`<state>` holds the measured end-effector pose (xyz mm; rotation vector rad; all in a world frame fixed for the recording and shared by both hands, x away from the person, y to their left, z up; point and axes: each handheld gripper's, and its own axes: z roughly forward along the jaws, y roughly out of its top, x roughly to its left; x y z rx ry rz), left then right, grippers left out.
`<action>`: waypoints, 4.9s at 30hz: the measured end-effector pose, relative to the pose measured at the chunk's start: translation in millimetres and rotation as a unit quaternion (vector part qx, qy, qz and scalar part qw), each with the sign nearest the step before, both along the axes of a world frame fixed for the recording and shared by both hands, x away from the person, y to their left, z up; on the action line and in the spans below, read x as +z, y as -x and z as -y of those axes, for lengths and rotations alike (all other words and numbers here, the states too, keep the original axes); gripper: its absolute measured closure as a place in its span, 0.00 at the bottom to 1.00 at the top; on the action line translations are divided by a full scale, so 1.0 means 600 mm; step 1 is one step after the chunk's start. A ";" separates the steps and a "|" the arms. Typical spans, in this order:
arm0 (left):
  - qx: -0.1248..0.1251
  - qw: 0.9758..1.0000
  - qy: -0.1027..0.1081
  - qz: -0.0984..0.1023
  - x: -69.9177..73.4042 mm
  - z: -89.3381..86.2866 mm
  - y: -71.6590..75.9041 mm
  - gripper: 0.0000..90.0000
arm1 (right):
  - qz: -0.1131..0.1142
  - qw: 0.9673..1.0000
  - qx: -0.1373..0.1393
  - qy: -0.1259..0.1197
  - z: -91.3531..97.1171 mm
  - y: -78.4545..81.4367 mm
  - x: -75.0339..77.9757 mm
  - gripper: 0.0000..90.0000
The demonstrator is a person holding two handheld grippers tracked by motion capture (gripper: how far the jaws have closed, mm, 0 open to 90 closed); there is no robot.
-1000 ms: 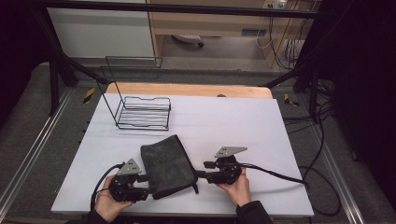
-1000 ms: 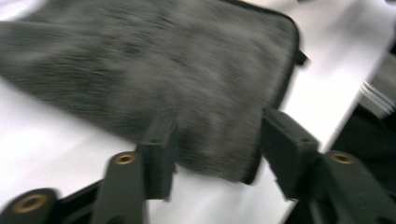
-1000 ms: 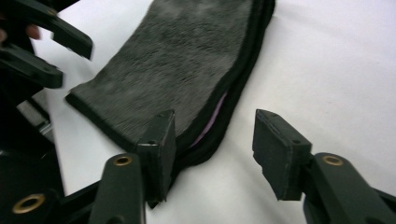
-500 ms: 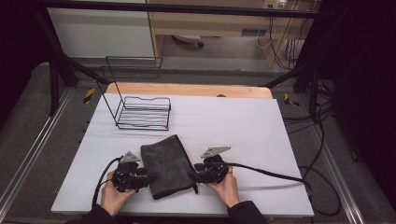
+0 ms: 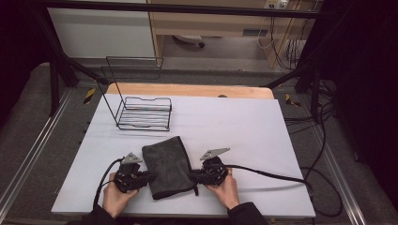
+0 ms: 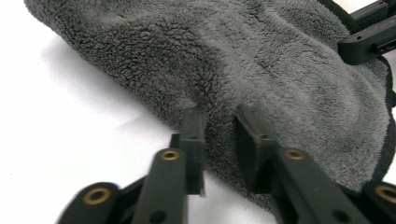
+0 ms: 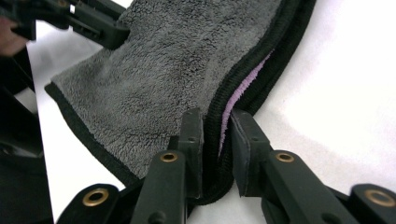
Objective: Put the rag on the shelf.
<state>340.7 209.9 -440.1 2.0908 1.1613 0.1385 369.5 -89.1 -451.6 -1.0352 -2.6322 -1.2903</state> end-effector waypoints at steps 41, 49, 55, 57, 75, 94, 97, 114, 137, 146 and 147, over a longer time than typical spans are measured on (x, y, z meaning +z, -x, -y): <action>0.001 1.000 -0.001 0.030 0.002 -0.006 0.007 0.71 | 0.031 0.999 -0.043 -0.006 -0.095 -0.182 0.001 0.90; -0.010 0.999 0.006 0.035 0.005 0.001 0.016 0.49 | 0.044 0.994 -0.102 0.003 -0.073 -0.158 0.011 0.90; -0.025 0.999 0.004 0.026 0.004 0.006 0.023 0.49 | 0.060 0.986 -0.158 0.010 -0.040 -0.134 0.016 0.90; -0.027 0.999 0.005 0.019 0.002 0.009 0.023 0.50 | 0.060 0.985 -0.163 0.009 -0.035 -0.131 0.016 0.90; -0.030 0.999 0.019 -0.036 -0.004 0.018 0.024 0.87 | 0.084 0.984 -0.155 0.012 -0.014 -0.121 0.017 0.69; -0.053 0.998 -0.004 -0.037 0.008 -0.010 0.023 0.89 | 0.083 0.988 -0.117 -0.049 0.095 -0.040 0.034 0.12; -0.053 0.998 -0.014 -0.021 0.009 -0.011 0.025 0.78 | 0.081 0.990 -0.106 -0.051 0.100 -0.033 0.027 0.08; -0.028 0.999 -0.004 0.041 0.055 -0.017 -0.040 0.28 | 0.085 0.991 -0.092 -0.052 0.120 -0.016 0.022 0.01; 0.009 0.999 -0.005 0.052 0.052 0.012 -0.146 0.16 | 0.085 0.991 -0.090 -0.052 0.121 -0.012 0.023 0.01; 0.033 0.999 -0.014 0.031 0.021 0.015 -0.179 0.37 | 0.080 0.991 -0.090 -0.051 0.119 -0.011 0.021 0.01; 0.034 0.999 -0.017 0.028 0.018 0.016 -0.180 0.39 | 0.081 0.991 -0.089 -0.050 0.119 -0.012 0.020 0.01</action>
